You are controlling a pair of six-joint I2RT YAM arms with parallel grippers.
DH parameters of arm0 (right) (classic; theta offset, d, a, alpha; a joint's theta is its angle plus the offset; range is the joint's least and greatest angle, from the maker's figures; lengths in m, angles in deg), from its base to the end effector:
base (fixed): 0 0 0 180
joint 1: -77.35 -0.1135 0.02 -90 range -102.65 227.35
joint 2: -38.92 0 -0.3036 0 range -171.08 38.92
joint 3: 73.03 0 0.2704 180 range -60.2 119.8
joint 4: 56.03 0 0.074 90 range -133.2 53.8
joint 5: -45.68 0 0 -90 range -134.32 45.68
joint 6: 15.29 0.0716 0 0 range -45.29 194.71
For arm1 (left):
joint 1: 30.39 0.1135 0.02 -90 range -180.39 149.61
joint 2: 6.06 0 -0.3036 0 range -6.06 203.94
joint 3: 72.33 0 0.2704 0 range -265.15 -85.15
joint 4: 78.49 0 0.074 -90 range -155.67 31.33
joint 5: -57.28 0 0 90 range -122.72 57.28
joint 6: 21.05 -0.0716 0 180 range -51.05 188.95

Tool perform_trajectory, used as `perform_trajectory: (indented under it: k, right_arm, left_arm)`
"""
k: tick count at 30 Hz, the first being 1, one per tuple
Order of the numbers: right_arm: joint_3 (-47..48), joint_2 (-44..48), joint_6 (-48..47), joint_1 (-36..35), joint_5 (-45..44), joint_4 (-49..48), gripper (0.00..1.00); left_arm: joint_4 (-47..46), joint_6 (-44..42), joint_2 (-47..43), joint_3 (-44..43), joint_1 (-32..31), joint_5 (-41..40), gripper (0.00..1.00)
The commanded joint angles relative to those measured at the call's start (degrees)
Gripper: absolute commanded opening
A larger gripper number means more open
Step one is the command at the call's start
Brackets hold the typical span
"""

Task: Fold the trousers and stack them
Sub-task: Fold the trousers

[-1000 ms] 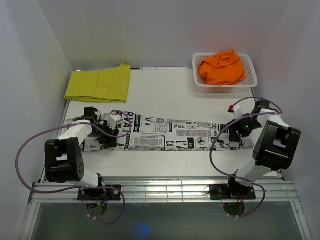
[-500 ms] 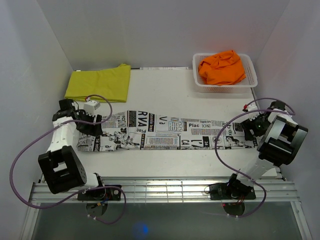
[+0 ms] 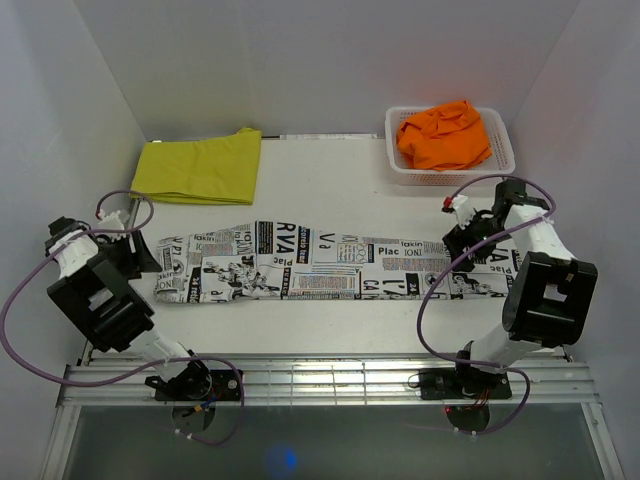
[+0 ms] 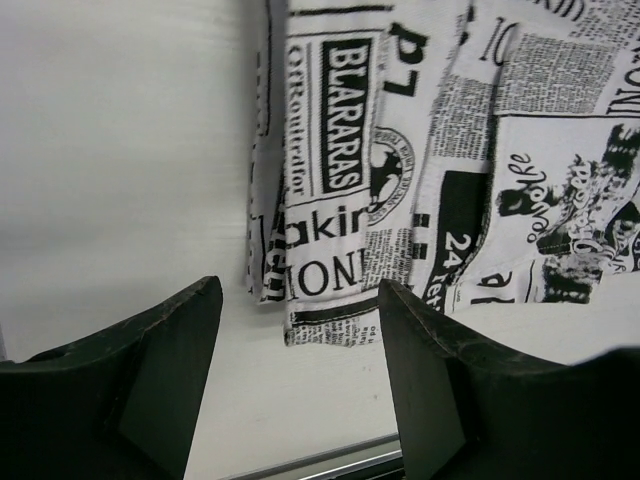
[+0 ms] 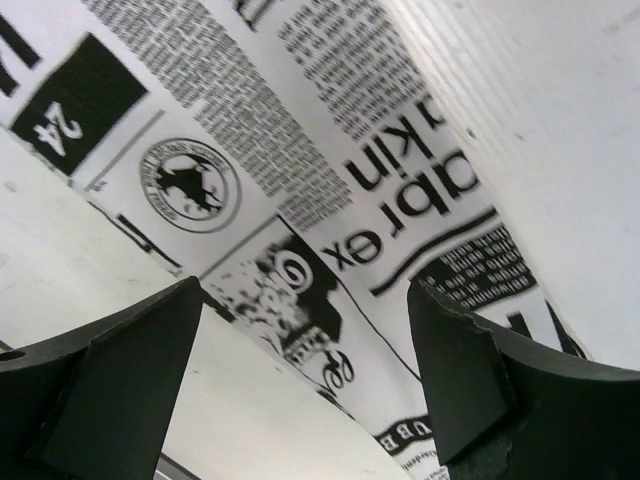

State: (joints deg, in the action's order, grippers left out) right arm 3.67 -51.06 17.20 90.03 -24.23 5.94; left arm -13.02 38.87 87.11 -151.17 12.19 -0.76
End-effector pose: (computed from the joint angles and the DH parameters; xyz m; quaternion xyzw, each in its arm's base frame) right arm 0.3166 -0.0460 0.2184 -0.3931 0.8942 0.0689 0.2029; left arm 0.2632 0.1904 0.2171 -0.0799 0.9545 -0.1703 0.2313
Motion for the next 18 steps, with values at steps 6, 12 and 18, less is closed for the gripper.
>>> perform_trajectory:
  k: [6, 12, 18]
  right_arm:
    - [-2.3, -2.3, 4.3, -6.8, 0.6, 3.6, 0.92]
    - [-2.3, -6.0, 5.9, -9.6, -3.4, 3.2, 0.92]
    - [-4.0, -8.5, 6.3, -9.8, -9.0, 0.3, 0.91]
  left_arm:
    - [-2.1, 8.2, 0.3, 4.0, 1.9, -1.9, 0.74]
    - [-5.0, 11.5, 0.4, 10.1, 2.1, -2.9, 0.73]
    - [-4.7, 12.9, 1.8, 10.7, 2.4, -0.1, 0.69]
